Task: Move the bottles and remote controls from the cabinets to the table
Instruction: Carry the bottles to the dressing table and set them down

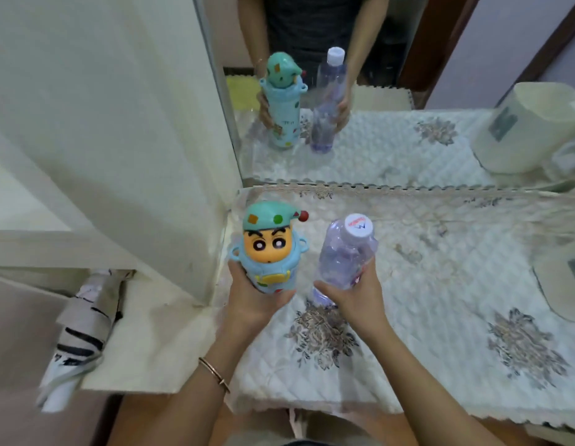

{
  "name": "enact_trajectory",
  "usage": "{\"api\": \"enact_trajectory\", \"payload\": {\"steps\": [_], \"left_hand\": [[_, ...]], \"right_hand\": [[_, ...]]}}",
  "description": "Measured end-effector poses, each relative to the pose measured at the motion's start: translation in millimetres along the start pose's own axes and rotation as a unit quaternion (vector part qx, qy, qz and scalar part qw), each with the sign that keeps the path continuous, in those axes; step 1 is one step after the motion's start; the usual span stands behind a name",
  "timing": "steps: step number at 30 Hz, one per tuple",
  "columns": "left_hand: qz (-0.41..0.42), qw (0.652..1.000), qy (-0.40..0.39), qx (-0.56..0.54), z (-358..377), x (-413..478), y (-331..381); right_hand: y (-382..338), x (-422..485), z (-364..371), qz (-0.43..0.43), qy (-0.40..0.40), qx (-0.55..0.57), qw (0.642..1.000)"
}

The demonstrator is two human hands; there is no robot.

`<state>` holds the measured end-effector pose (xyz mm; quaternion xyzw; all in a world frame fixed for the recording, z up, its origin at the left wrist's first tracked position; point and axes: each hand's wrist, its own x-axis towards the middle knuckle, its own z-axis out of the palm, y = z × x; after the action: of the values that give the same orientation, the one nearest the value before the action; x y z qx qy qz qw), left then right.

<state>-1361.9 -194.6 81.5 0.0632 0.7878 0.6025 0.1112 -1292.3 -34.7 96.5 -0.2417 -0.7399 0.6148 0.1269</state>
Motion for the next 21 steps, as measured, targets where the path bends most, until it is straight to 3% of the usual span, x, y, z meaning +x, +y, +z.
{"api": "enact_trajectory", "payload": {"steps": [4, 13, 21], "left_hand": [[-0.048, 0.998, -0.038, -0.029, -2.5, 1.5, -25.9], [0.029, 0.995, -0.089, 0.019, -12.4, 3.3, -18.7], [0.009, 0.995, -0.101, -0.002, -13.2, -0.4, -24.7]], "right_hand": [[14.1, -5.0, 3.3, 0.041, 0.0, -0.022, 0.999], [14.3, -13.7, 3.2, 0.028, -0.038, -0.034, 0.998], [10.9, -17.9, 4.8, 0.025, -0.001, -0.08, 0.996]]}}
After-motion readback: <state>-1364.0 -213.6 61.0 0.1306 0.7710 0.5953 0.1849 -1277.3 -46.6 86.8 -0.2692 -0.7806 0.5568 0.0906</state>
